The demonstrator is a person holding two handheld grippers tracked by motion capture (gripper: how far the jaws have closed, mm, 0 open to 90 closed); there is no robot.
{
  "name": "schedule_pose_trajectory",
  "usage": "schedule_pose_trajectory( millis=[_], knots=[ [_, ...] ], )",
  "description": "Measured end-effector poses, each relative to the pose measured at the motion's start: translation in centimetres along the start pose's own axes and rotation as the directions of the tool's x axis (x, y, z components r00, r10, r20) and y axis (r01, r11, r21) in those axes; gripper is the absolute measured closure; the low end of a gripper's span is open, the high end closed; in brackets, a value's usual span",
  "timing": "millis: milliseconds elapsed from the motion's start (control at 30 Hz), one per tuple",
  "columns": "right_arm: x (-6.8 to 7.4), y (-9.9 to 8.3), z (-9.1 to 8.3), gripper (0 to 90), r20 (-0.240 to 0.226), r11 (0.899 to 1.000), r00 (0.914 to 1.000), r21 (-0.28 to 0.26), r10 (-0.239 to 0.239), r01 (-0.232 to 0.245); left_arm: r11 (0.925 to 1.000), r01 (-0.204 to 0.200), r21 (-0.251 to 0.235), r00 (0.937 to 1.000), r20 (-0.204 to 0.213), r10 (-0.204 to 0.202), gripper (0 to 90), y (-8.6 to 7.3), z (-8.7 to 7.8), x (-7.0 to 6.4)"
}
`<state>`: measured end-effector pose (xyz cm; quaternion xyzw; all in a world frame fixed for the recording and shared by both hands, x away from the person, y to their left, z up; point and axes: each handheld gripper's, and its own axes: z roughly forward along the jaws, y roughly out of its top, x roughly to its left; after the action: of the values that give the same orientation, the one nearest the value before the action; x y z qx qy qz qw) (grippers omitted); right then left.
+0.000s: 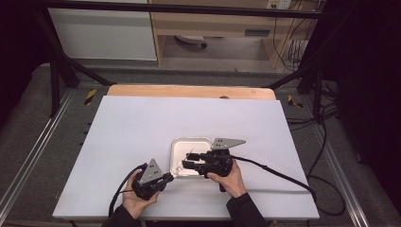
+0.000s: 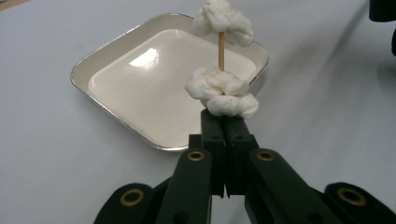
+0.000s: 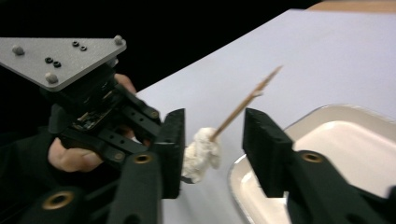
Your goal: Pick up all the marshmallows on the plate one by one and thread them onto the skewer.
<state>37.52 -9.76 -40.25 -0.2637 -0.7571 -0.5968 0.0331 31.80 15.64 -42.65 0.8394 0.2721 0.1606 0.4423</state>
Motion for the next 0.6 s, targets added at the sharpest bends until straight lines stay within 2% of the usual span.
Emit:
schedule_pose_trajectory(
  millis=[100,133,267,300,400,600],
  knots=[
    [-0.1,0.3,-1.0,39.2,0.072,1.0,0.997,0.005,-0.028,0.028,0.9999,0.01,-0.005,0.9999,-0.008,-0.01,89.0,0.1,-0.1,0.1],
    [-0.3,0.2,-1.3,34.6,0.106,0.999,0.9936,0.016,-0.039,0.038,0.9999,0.014,-0.003,0.9999,-0.011,-0.014,89.0,0.1,-0.1,0.2],
    [-0.9,-0.1,-2.0,20.2,0.191,0.997,0.9791,0.055,-0.071,0.062,0.9995,0.03,0.005,0.9995,-0.01,-0.03,89.0,0.2,-0.1,0.5],
    [-1.2,-0.2,-2.3,17.8,0.211,0.996,0.9747,0.065,-0.074,0.062,0.9994,0.035,0.008,0.9993,-0.01,-0.035,89.0,0.2,-0.2,0.5],
    [-2.1,-0.5,-3.1,11.5,0.24,0.996,0.9689,0.081,-0.062,0.044,0.9987,0.049,0.011,0.9988,-0.007,-0.049,88.9,0.3,-0.2,0.8],
    [-3.3,-1.4,-5.3,5.5,0.3,0.993,0.9516,0.112,-0.066,0.034,0.9956,0.089,0.03,0.9959,0.017,-0.089,88.8,0.6,0.0,1.3]
  ],
)
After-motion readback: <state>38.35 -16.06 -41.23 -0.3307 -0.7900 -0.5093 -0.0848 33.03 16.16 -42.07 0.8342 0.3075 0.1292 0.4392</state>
